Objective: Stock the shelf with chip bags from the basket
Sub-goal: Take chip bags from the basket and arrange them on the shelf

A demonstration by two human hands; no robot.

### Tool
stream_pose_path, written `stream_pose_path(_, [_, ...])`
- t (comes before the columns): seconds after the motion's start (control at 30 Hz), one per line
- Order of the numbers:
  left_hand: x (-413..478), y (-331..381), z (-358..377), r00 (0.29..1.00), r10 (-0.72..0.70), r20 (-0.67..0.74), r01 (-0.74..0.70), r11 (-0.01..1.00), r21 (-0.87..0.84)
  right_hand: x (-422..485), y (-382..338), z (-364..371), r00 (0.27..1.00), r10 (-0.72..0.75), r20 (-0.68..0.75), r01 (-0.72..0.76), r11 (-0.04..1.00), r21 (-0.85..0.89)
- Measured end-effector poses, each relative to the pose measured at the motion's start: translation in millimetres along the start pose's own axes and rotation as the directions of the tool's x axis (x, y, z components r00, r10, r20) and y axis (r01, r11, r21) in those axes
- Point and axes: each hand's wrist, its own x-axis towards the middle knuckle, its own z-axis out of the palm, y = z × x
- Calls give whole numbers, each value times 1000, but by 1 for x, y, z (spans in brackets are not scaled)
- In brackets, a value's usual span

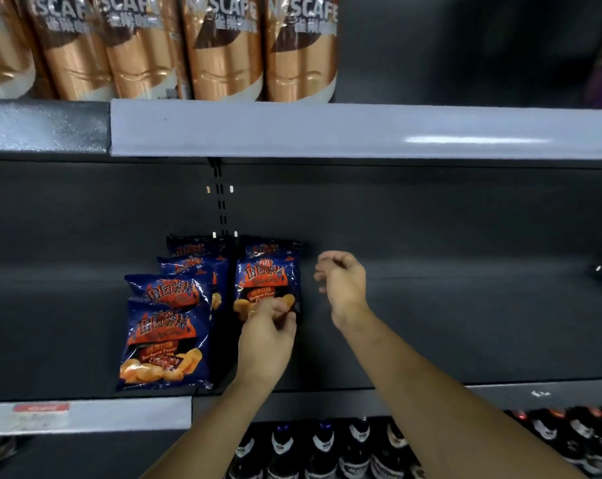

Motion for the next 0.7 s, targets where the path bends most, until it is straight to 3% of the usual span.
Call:
stream_pose_path(0.2, [-14, 36, 36, 984, 45, 172, -40, 999, -28, -16, -54, -71, 998, -59, 5, 59, 997, 50])
stream_pose_path(0.4, [-54, 108, 117, 924, 125, 362, -95, 990, -102, -34, -85, -198, 989, -61, -132, 81, 984, 156])
stream_pose_path(0.5, [-89, 143, 169, 848, 209, 487, -136, 974, -181, -47, -90, -276, 967, -63, -247, 106, 981, 164])
stream_pose_path(0.7, [-184, 187, 286, 603, 287, 744, -141, 957, -254, -100, -74, -448, 887, -34, -460, 119, 981, 156])
